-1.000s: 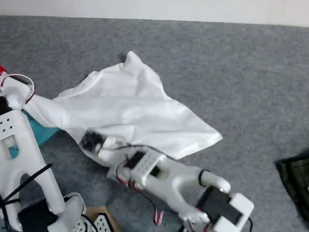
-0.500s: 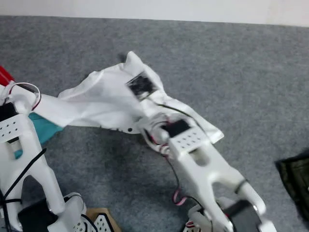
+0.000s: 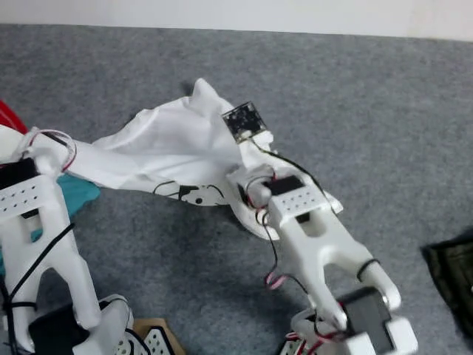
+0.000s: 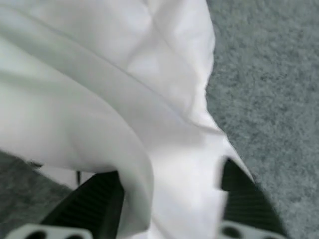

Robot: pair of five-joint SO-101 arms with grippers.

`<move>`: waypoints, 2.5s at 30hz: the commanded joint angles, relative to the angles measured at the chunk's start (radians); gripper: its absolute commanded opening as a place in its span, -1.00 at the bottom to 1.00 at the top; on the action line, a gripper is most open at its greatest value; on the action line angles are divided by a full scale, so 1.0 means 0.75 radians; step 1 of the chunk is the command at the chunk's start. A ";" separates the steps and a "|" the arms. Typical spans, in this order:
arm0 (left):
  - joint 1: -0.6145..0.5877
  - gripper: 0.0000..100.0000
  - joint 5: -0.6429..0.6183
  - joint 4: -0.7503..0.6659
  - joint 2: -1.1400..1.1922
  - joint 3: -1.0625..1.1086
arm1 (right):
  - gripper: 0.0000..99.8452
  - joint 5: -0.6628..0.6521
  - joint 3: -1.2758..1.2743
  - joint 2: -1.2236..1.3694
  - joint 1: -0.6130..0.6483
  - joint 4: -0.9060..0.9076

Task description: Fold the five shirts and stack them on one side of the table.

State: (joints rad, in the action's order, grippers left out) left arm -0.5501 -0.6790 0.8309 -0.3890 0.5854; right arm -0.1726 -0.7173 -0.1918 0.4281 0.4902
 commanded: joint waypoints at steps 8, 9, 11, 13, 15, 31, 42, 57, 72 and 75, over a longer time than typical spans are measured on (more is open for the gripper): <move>0.044 -0.98 -0.002 -0.025 -0.046 0.058 | -0.43 0.008 0.240 0.165 -0.234 -0.126; 0.044 -0.98 -0.002 -0.025 -0.046 0.058 | -0.43 0.010 0.240 0.167 -0.257 -0.140; 0.044 -0.98 -0.002 -0.023 -0.040 0.060 | -0.43 0.012 0.240 0.165 -0.298 -0.161; 0.044 -0.98 -0.002 -0.023 -0.038 0.060 | -0.43 0.014 0.240 0.165 -0.312 -0.161; 0.046 -0.98 -0.002 -0.023 -0.038 0.062 | -0.43 0.014 0.232 0.161 -0.306 -0.152; 0.081 -0.98 -0.002 -0.135 -0.038 0.154 | -0.44 0.016 -0.210 -0.695 0.316 0.259; 0.087 -0.98 -0.002 -0.135 -0.036 0.154 | -0.44 0.096 -0.116 -0.271 0.324 0.019; 0.087 -0.98 -0.002 -0.133 -0.036 0.154 | -0.64 0.100 0.300 0.253 0.128 0.019; 0.087 -0.98 0.000 -0.137 -0.036 0.177 | -0.73 0.100 0.390 0.365 0.099 0.021; 0.087 -0.98 0.000 -0.137 -0.036 0.177 | -0.73 0.100 0.390 0.367 0.101 0.019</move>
State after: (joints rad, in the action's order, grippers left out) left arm -0.5025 -0.6805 0.7449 -0.3890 0.7219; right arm -0.1082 -0.4780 0.0890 0.4941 0.5224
